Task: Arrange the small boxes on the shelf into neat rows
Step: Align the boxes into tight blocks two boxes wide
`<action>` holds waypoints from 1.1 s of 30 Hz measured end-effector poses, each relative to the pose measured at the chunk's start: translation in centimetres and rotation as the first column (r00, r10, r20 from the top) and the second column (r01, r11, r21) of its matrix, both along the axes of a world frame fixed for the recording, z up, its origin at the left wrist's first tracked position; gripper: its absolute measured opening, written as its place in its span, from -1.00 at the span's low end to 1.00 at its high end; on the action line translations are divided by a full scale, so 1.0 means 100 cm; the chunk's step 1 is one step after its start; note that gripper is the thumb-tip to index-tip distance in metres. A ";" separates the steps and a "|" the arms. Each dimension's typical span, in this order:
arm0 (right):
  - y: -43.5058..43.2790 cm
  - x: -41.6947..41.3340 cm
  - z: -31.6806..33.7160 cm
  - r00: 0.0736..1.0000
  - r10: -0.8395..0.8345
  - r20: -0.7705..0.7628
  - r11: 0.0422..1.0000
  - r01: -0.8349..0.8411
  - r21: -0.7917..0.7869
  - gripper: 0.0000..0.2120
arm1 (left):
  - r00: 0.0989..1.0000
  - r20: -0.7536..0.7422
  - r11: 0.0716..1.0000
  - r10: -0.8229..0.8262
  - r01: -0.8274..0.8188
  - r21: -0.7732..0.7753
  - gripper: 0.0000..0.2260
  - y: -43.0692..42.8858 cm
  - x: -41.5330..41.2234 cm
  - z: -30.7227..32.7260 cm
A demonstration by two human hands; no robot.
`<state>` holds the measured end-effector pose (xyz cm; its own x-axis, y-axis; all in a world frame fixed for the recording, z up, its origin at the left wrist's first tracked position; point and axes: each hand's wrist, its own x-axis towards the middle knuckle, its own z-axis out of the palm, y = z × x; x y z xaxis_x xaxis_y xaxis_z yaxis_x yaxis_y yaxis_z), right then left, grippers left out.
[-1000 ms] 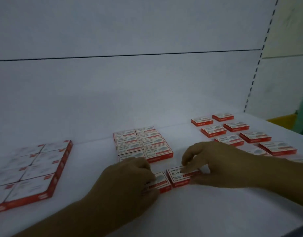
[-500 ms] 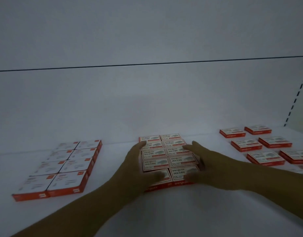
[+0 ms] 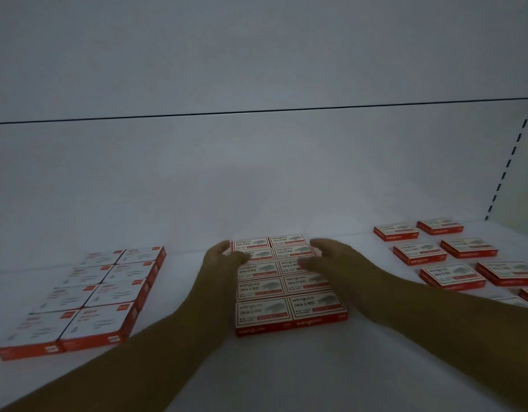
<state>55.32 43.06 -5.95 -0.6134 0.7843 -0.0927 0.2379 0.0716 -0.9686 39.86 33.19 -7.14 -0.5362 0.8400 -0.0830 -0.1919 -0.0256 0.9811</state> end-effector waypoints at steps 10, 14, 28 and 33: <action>0.026 -0.040 -0.004 0.990 -0.122 0.064 0.992 0.119 0.053 -0.42 | 0.997 -0.080 0.989 -0.004 -0.008 -0.146 -0.80 0.016 -0.004 0.014; 0.026 -0.039 -0.006 0.990 -0.134 0.047 0.991 0.133 0.018 -0.41 | 0.997 -0.073 0.990 -0.021 0.011 -0.140 -0.85 0.019 -0.010 0.011; 0.021 -0.023 0.000 0.980 -0.186 -0.070 0.979 0.180 -0.091 -0.45 | 1.000 -0.011 1.000 0.021 -0.021 0.000 -0.90 0.012 -0.008 0.001; 0.011 -0.025 -0.011 0.987 -0.156 -0.028 0.988 0.156 -0.004 -0.53 | 0.999 0.034 0.999 0.034 -0.033 -0.035 -0.61 0.018 -0.009 -0.005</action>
